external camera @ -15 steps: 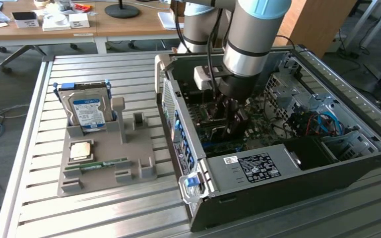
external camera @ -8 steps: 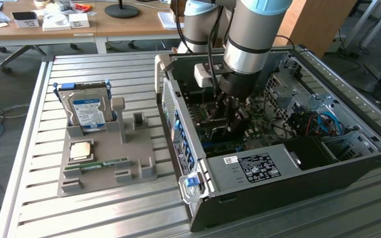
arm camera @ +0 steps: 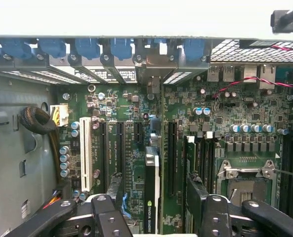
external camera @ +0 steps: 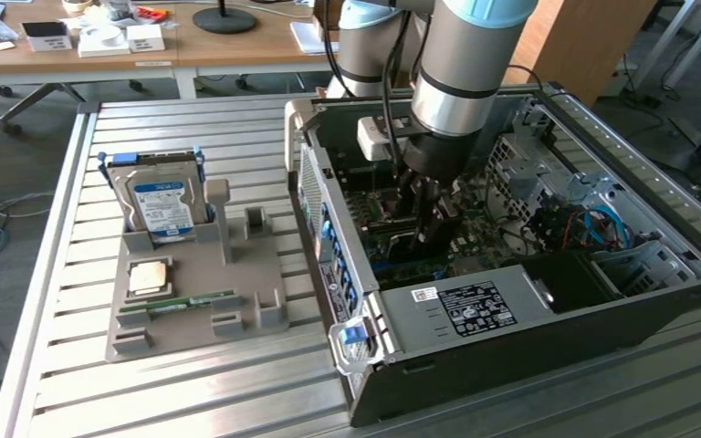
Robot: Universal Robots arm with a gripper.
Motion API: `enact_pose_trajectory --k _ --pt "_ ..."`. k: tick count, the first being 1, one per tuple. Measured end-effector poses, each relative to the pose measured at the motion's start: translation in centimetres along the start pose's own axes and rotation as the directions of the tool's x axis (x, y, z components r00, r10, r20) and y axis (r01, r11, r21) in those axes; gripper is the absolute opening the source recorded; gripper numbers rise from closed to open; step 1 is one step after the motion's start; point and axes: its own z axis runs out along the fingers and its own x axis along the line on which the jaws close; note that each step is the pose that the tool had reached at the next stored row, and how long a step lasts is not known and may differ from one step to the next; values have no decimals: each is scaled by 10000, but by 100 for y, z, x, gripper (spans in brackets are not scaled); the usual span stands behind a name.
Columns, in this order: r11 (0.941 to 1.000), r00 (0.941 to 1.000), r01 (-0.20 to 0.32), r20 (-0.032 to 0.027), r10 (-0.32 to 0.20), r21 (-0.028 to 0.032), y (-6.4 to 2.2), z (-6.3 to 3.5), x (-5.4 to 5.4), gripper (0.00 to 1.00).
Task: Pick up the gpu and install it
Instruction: 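Insert the gpu into the slot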
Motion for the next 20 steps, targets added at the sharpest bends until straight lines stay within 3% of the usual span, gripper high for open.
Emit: enact_pose_trajectory --k 5,20 --pt "10000 10000 -1 -4 1 -2 0 -11 0 64" --pt "10000 10000 -1 0 1 1 -2 -183 -4 64"
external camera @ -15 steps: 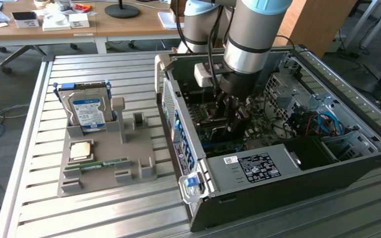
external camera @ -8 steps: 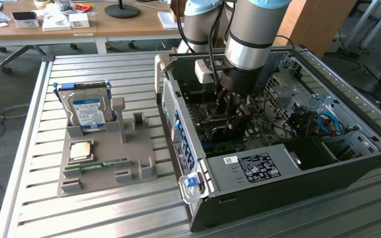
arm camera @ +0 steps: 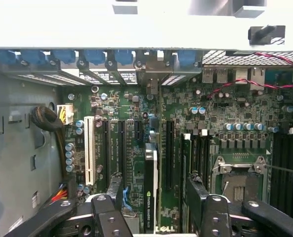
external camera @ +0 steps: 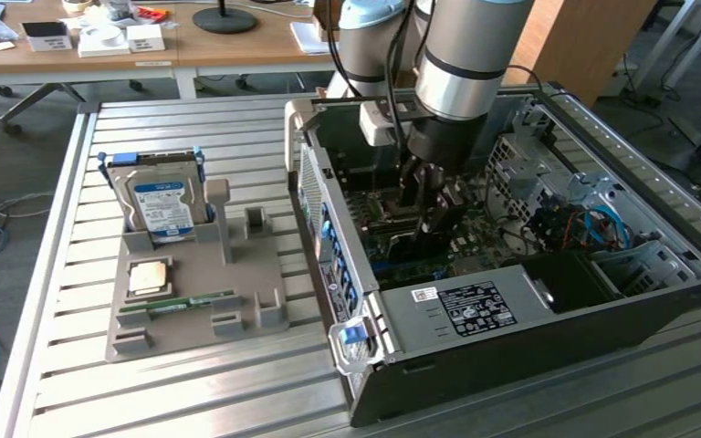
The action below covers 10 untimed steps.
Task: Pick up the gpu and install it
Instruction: 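Insert the gpu into the slot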
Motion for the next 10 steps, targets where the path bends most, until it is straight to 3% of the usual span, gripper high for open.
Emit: enact_pose_trajectory --k 10 --pt "10000 10000 0 -1 0 0 -1 -54 -1 64"
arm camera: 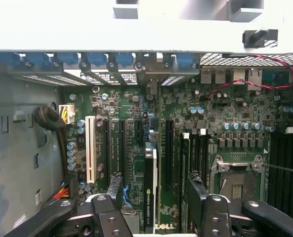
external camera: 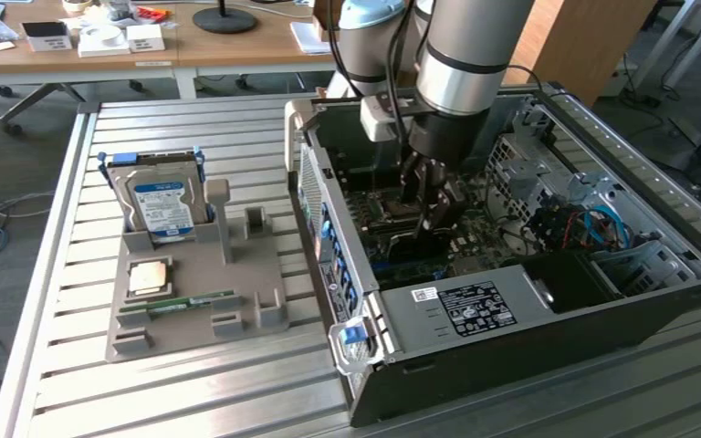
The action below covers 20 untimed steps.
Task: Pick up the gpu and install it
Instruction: 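Insert the gpu into the slot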
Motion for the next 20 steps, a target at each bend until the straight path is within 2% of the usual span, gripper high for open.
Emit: enact_pose_trajectory --k 20 --pt "10000 10000 0 1 0 0 -1 -49 -1 64"
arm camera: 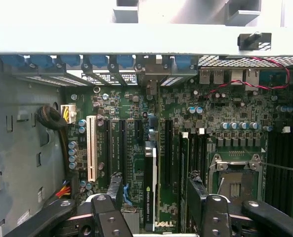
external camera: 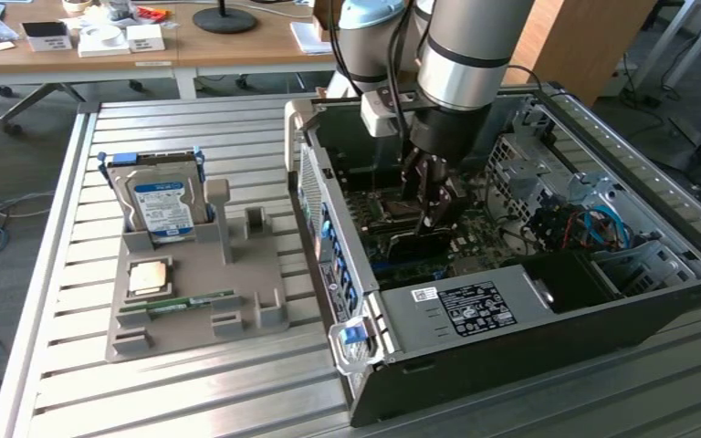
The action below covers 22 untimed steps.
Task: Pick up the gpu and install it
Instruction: 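Insert the gpu into the slot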
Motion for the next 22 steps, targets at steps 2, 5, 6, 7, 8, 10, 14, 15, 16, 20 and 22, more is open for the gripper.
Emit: enact_pose_trajectory --k 2,5,6,7,8,10,14,15,16,20,22 --pt "10000 10000 0 0 0 0 0 0 0 64" --pt "10000 10000 0 0 0 0 0 0 0 64" --pt "10000 10000 0 0 0 0 0 -2 0 64" --pt "10000 10000 0 -3 0 -2 0 -6 0 64" --pt "10000 10000 0 -4 0 -2 0 -13 0 64" --pt "10000 10000 0 -2 0 -1 0 -40 0 64" --pt "10000 10000 0 -1 0 0 -1 -122 -2 64" --pt "10000 10000 0 -1 0 -1 -2 -144 -3 64" --pt "10000 10000 0 0 0 0 -2 -164 -3 64" --pt "10000 10000 0 -1 0 -1 -3 -233 -4 64" --pt "10000 10000 0 -1 0 0 -3 -256 -5 64"
